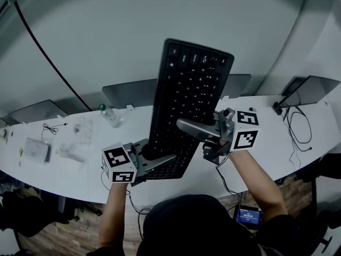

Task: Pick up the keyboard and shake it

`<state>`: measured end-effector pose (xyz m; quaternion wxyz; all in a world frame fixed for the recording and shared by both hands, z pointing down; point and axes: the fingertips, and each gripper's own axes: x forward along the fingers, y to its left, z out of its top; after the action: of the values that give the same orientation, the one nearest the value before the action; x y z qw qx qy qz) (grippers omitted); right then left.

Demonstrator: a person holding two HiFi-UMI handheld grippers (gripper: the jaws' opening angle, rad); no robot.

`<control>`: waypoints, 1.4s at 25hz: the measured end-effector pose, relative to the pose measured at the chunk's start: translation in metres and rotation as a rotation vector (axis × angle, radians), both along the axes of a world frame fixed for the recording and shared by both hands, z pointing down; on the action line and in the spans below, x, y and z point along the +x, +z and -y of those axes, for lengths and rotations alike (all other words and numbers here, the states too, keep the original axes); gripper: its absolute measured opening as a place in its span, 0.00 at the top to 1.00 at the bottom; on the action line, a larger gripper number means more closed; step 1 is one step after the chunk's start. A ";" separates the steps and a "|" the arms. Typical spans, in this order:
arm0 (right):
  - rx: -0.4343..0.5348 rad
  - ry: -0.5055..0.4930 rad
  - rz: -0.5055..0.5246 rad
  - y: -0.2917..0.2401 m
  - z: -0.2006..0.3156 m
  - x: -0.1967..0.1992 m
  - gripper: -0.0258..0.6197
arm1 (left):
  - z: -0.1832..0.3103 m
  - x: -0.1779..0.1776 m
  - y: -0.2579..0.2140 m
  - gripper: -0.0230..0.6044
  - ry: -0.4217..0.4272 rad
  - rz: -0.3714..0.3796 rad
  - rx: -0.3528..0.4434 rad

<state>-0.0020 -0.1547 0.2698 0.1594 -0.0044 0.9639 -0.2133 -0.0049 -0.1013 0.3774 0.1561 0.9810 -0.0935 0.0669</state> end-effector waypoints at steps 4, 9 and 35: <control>0.002 -0.017 -0.007 -0.001 0.002 -0.002 0.79 | 0.007 -0.007 0.002 0.81 -0.010 0.012 0.016; 0.020 0.000 -0.031 0.000 0.004 -0.002 0.77 | 0.010 -0.008 0.003 0.81 -0.018 0.020 0.029; 0.055 0.133 -0.139 0.020 -0.006 0.074 0.70 | 0.015 -0.012 0.001 0.81 -0.191 0.098 0.090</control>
<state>0.0719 -0.1490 0.2900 0.1059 -0.0789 0.9757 -0.1749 -0.0168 -0.1164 0.3782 0.1127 0.9692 -0.1971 0.0952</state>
